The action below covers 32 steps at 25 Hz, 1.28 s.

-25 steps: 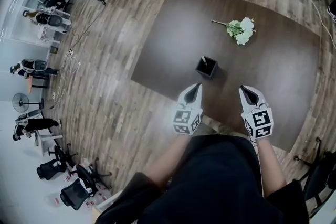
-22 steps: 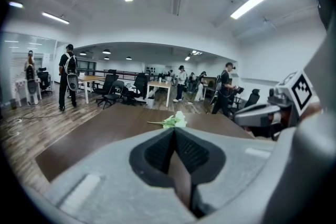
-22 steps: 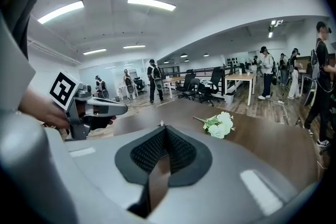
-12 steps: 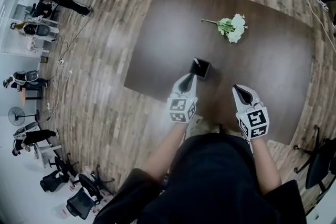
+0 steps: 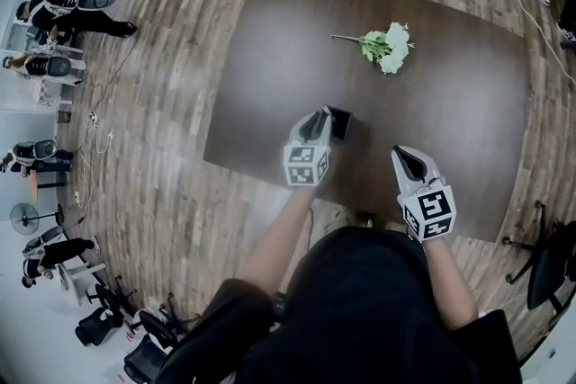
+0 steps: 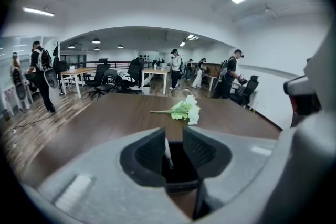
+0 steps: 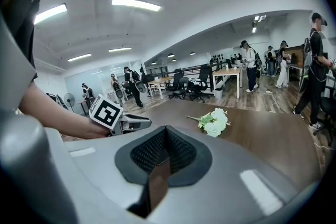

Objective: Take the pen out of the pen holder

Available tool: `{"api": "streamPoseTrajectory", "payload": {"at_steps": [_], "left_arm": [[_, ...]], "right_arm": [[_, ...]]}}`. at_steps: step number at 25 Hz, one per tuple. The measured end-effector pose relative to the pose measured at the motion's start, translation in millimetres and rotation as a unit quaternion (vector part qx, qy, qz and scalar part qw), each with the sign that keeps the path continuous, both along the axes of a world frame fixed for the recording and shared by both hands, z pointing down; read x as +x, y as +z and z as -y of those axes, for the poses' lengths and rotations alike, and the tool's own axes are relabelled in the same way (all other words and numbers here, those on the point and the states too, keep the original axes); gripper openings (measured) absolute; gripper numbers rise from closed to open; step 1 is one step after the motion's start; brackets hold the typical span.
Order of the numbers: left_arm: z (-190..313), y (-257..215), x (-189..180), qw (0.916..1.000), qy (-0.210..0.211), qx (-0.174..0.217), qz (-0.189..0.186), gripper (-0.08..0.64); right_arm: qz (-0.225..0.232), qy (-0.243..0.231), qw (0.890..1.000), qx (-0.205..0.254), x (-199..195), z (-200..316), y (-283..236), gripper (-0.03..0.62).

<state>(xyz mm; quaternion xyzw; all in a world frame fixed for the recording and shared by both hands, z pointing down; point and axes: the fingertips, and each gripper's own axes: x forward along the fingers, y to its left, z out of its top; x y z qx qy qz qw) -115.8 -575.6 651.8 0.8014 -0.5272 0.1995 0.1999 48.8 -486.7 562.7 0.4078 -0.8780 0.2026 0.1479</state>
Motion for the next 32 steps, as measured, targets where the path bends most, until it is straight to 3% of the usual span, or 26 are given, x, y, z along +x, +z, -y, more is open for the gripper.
{"api": "streamPoseTrajectory", "payload": {"at_steps": [5,13,18,24,28,32], "left_arm": [[20,31,4,0.9991,0.016,-0.038,0.014,0.144],[33,55,11,0.9977,0.034,-0.051,0.030,0.155],[28,60,14,0.9965,0.048,-0.048,0.049,0.091],[33,62,12,0.9963,0.042,-0.048,0.058,0.063],[33,60,9,0.9973,0.031,-0.054,0.039,0.055],[27,50,-1,0.9990,0.013,-0.036,0.025,0.049]], "right_arm": [[-0.008,0.016,1.000,-0.011,11,14,11,0.003],[-0.018,0.033,0.999,-0.024,24,28,22,0.003],[-0.030,0.069,0.997,-0.015,36,32,22,0.003],[-0.030,0.097,0.995,-0.009,47,29,21,0.003],[-0.028,0.096,0.995,-0.012,44,21,21,0.003],[-0.026,0.102,0.994,-0.010,44,14,19,0.003]]}}
